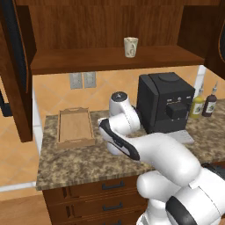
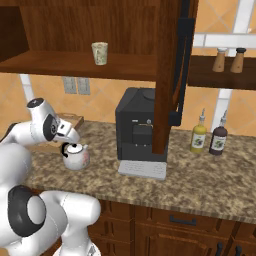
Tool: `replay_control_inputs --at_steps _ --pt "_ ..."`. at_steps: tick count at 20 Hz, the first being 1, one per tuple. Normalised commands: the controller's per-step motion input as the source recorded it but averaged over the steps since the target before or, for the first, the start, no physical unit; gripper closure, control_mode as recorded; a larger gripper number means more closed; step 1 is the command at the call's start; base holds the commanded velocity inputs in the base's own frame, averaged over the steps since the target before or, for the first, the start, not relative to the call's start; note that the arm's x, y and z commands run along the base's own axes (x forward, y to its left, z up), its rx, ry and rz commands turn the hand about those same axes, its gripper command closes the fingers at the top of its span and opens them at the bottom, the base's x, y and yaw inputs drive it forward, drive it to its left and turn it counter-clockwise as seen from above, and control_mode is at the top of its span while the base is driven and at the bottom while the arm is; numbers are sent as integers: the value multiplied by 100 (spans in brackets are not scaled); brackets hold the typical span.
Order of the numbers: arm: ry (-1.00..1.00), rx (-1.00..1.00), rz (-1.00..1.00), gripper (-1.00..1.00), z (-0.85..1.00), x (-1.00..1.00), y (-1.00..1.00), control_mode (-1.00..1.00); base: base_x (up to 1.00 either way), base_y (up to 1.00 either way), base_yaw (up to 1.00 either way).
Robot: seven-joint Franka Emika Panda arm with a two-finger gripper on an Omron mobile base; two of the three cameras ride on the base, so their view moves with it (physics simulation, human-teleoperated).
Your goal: Pick the kettle from the counter and place it on the tray. Then pick the mug from the cabinet and place it on the tray. Then close the cabinet doors.
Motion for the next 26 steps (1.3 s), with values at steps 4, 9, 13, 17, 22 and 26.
replay_control_inputs --at_steps 4,9,13,17,22,26 --pt "2 2 -7 -100 -26 21 0 -100 0 0 0" --pt "1 2 -7 -100 -26 28 0 -100 0 0 0" --pt "2 1 -6 -100 -26 24 0 -100 0 0 0" --pt "3 0 -6 -100 -22 20 0 -100 0 0 0" --pt "1 0 -1 100 -2 0 0 -100 0 0 0" --pt "0 0 0 100 10 -3 0 -100 0 0 0"
